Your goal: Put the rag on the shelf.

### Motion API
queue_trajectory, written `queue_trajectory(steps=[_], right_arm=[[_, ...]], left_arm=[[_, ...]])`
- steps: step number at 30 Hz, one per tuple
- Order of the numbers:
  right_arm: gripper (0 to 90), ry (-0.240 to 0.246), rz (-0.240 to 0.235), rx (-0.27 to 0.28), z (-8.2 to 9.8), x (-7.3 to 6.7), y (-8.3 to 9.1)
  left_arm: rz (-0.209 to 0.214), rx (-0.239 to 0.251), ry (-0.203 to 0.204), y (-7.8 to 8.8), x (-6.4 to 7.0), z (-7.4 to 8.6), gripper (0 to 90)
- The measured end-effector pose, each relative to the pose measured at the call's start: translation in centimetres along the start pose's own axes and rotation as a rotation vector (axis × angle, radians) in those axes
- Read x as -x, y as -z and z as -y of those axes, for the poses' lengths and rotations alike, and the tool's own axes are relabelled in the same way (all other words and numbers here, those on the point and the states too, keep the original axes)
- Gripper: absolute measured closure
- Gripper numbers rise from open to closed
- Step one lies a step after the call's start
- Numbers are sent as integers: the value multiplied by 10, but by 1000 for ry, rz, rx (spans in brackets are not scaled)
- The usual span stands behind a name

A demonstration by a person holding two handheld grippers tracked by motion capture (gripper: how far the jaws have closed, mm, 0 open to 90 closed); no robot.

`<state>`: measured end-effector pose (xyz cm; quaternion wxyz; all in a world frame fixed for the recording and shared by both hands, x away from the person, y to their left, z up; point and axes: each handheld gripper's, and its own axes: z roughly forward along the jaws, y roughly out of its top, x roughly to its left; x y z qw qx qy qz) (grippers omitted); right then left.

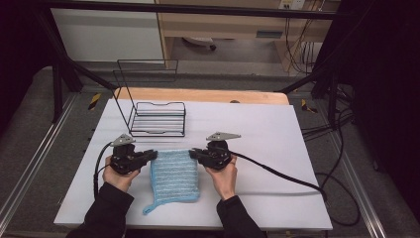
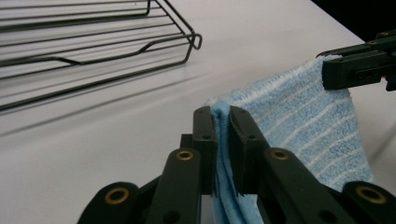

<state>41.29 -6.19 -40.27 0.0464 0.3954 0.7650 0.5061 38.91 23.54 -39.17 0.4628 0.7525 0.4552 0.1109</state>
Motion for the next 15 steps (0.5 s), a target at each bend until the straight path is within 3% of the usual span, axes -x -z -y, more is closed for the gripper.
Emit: queue_trajectory(steps=[15], right_arm=[[812,55,-5,119,-13,-17,26]], left_arm=[[11,104,-33,23,13,-11,815]])
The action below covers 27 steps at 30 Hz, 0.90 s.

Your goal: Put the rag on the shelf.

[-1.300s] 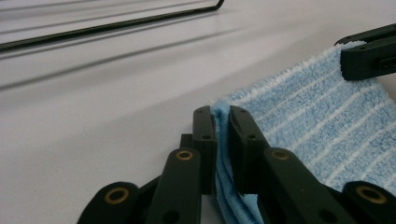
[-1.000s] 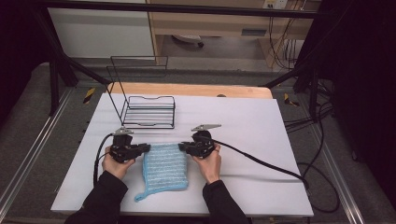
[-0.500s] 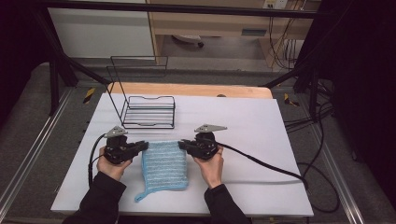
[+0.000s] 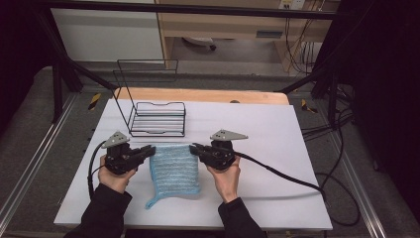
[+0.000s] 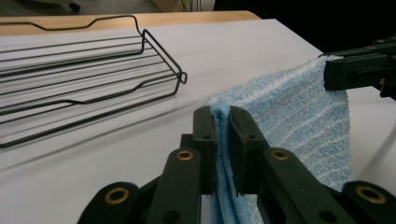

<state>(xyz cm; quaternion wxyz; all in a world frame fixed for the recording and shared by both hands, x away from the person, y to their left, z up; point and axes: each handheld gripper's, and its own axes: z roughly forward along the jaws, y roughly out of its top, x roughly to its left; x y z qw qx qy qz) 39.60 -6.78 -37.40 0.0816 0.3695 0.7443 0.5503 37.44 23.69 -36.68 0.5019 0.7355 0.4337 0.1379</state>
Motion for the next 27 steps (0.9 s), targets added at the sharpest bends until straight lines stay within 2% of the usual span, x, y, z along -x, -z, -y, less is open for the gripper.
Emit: queue_trajectory(steps=[5,14,27], right_arm=[[812,26,2,33,-7,-7,6],[812,59,-4,85,-19,-19,11],[815,105,5,192,-44,-35,16]], left_arm=[[-2,39,-17,9,3,-5,815],[-8,103,-20,23,4,-14,815],[-28,215,-46,44,5,-37,815]])
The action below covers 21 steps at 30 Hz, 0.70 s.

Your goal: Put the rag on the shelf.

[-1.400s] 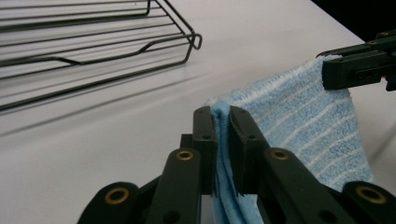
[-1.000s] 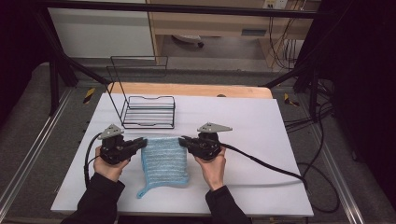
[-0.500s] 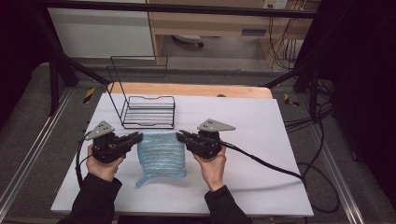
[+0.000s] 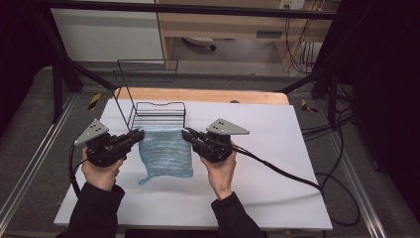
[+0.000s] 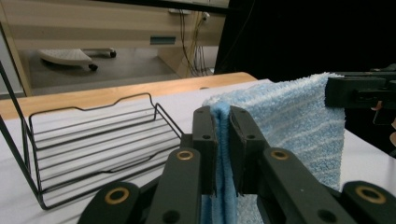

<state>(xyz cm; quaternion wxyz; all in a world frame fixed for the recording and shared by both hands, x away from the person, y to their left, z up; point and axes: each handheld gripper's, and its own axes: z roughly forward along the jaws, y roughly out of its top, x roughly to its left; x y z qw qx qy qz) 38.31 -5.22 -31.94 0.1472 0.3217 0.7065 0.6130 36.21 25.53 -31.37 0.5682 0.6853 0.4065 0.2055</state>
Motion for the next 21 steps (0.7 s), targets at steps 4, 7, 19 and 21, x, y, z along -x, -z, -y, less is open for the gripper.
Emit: queue_trajectory(steps=[4,7,19,21], right_arm=[[816,14,8,30,-9,-4,-1],[817,30,19,50,-16,-7,-2],[819,75,28,114,-46,-19,-12],[819,78,31,125,-52,-20,-15]], left_arm=[[3,33,10,3,-1,-8,815],[-1,55,9,5,-2,-14,815],[-27,154,8,15,-12,-42,816],[-31,173,8,16,-13,-46,816]])
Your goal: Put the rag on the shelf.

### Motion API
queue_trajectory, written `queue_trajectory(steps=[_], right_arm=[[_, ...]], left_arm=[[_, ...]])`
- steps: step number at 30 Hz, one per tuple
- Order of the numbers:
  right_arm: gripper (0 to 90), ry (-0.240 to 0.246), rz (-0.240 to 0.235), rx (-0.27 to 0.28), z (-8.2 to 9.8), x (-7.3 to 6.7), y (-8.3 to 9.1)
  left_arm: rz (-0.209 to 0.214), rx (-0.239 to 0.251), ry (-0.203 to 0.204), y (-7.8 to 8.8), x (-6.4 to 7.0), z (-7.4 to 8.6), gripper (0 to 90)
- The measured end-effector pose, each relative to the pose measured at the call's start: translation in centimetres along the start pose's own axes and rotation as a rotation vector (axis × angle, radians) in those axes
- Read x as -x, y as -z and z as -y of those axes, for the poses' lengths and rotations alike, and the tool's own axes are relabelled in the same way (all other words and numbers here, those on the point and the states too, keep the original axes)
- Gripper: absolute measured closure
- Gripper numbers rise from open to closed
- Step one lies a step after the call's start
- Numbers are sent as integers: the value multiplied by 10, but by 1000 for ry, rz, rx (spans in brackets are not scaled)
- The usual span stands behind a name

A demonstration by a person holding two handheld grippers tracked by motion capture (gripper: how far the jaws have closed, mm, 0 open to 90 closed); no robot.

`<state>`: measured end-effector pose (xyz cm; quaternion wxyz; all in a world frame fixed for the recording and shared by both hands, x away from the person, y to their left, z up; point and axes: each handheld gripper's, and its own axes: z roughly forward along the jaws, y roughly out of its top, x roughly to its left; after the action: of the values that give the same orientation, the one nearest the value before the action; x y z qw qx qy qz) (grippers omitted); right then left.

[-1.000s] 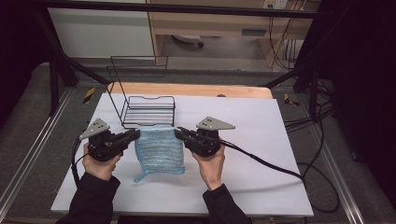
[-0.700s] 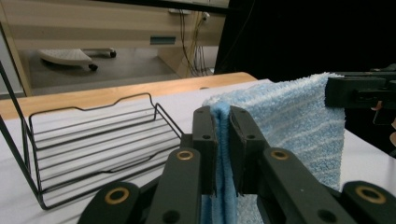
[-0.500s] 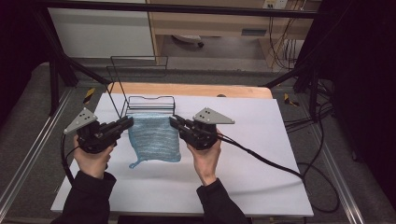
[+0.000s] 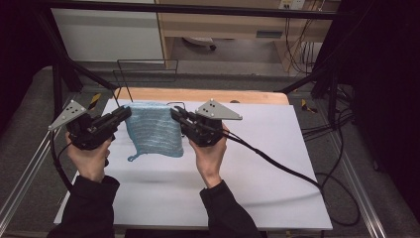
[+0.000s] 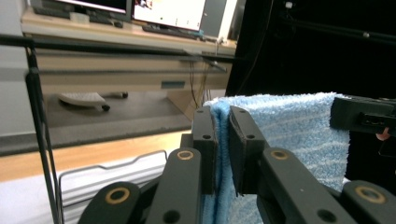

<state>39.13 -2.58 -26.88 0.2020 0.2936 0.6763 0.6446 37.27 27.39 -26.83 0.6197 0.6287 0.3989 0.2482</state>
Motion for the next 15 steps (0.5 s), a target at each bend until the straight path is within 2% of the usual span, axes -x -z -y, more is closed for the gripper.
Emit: queue_trajectory(steps=[4,15], right_arm=[[820,12,8,27,-9,-1,-5],[822,40,32,93,-31,-1,-17]], left_arm=[[5,37,17,0,-3,-8,817],[2,121,32,-6,-9,-30,818]])
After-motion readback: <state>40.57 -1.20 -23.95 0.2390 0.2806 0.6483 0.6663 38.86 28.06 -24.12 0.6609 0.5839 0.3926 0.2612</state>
